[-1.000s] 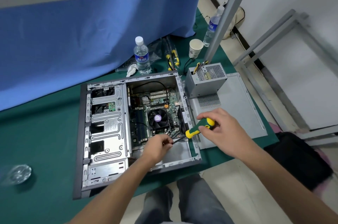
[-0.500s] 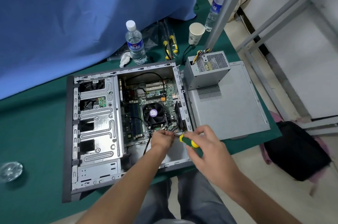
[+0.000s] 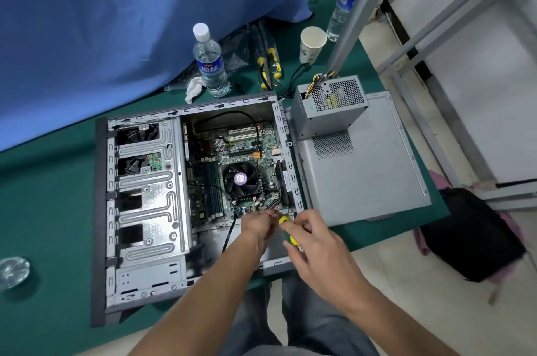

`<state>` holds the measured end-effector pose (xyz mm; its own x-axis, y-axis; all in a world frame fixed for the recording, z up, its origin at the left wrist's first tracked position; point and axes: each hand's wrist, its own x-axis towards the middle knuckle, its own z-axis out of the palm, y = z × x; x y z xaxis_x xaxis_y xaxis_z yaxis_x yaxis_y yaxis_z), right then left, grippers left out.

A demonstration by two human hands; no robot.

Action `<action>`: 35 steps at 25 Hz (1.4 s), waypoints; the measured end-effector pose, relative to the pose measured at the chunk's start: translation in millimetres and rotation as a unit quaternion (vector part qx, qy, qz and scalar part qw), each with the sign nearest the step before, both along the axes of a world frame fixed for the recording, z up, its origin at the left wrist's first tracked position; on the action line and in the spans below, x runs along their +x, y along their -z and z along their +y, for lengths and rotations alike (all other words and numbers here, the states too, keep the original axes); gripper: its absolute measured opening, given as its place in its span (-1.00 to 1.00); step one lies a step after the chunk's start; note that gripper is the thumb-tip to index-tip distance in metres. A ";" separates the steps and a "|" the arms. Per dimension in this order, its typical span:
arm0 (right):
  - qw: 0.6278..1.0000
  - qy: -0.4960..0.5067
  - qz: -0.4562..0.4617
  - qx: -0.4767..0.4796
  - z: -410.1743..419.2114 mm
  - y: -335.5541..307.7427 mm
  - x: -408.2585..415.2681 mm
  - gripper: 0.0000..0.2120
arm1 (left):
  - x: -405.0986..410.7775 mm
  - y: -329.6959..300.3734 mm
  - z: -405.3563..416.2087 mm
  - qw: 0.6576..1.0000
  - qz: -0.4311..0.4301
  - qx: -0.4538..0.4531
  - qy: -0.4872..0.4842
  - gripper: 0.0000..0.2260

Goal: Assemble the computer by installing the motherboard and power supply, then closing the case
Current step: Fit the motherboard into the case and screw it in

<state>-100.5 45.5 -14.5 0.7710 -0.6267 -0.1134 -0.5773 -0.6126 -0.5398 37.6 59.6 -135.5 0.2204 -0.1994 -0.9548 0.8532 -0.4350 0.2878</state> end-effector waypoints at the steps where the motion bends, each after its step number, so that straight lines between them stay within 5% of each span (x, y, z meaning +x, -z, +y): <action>1: 1.000 -0.005 0.001 -0.001 0.1 0.6 -0.2 -0.70 | -0.7 1.9 0.2 1.000 -0.003 0.001 0.001 -0.69; 10: 1.000 -0.018 0.002 -0.017 -1.1 0.9 0.6 -0.72 | -2.2 -1.7 -1.5 0.999 -0.002 -0.025 -0.031 -0.61; 22: 0.999 -0.029 0.017 -0.010 -1.7 1.3 6.8 -0.77 | -3.9 -0.2 2.1 0.998 -0.044 -0.011 0.047 -0.69; 29: 0.994 -0.037 0.095 -0.025 -10.7 -4.3 12.6 -0.63 | -3.0 -1.2 4.7 0.991 -0.059 -0.024 0.115 -0.76; 32: 0.985 -0.079 0.146 -0.039 -16.6 -5.3 18.7 -0.52 | 9.1 -15.9 12.6 0.953 -0.117 -0.049 0.274 -0.80; 35: 0.988 -0.088 0.129 0.009 -28.4 -4.0 23.9 -0.53 | 33.5 -42.4 24.1 0.846 -0.254 -0.077 0.463 -0.85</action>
